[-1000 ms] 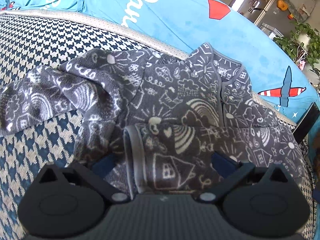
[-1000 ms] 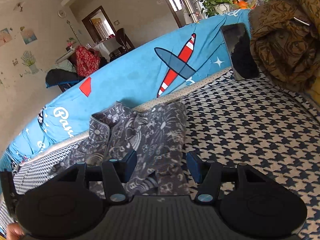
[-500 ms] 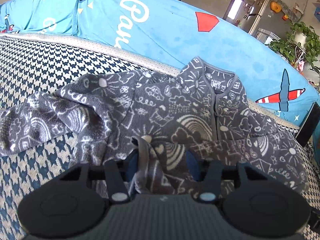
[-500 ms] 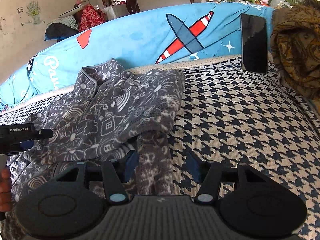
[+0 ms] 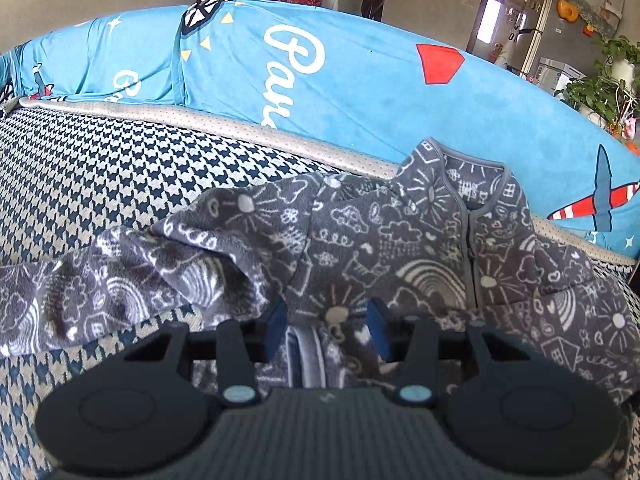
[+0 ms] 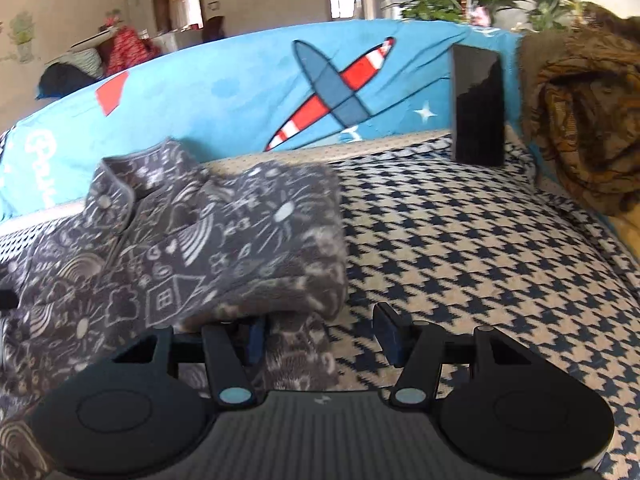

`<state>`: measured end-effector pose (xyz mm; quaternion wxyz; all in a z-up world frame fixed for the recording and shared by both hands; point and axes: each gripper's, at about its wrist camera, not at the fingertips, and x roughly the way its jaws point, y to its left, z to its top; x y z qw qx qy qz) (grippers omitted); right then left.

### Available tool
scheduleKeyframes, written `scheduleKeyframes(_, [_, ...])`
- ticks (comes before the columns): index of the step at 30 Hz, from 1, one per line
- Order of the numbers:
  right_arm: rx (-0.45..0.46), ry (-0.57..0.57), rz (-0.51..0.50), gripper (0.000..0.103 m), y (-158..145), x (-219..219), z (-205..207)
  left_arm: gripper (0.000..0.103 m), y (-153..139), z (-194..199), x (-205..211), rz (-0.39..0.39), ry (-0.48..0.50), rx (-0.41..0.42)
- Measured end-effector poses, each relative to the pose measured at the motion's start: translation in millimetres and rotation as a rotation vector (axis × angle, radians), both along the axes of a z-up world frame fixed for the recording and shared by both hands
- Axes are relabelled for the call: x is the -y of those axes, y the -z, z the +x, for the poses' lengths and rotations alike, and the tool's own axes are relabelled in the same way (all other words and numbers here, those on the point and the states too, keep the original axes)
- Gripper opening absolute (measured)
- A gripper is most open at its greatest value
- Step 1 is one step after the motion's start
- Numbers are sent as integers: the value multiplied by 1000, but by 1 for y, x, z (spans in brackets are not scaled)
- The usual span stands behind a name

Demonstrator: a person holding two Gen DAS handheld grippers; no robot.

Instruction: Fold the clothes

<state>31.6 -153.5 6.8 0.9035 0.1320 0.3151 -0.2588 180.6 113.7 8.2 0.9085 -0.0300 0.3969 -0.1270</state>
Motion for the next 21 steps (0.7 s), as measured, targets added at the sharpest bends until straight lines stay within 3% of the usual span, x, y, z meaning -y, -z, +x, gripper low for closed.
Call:
scheduleKeyframes(8, [63,100,148,61,1,26,-20,49,10,-2,6,76,33,-28])
scheduleKeyframes(15, [146,193,263,63,-2,44,-43,50,8,1,-4,76,15,-39])
scheduleKeyframes(18, [164,272,296,63,-2,57,-56,56,7,0,-3,82,15,-35])
scheduleKeyframes(21, [148,319,257,64,-8,63,-61,68,4,-2,-5,85,-8,-19])
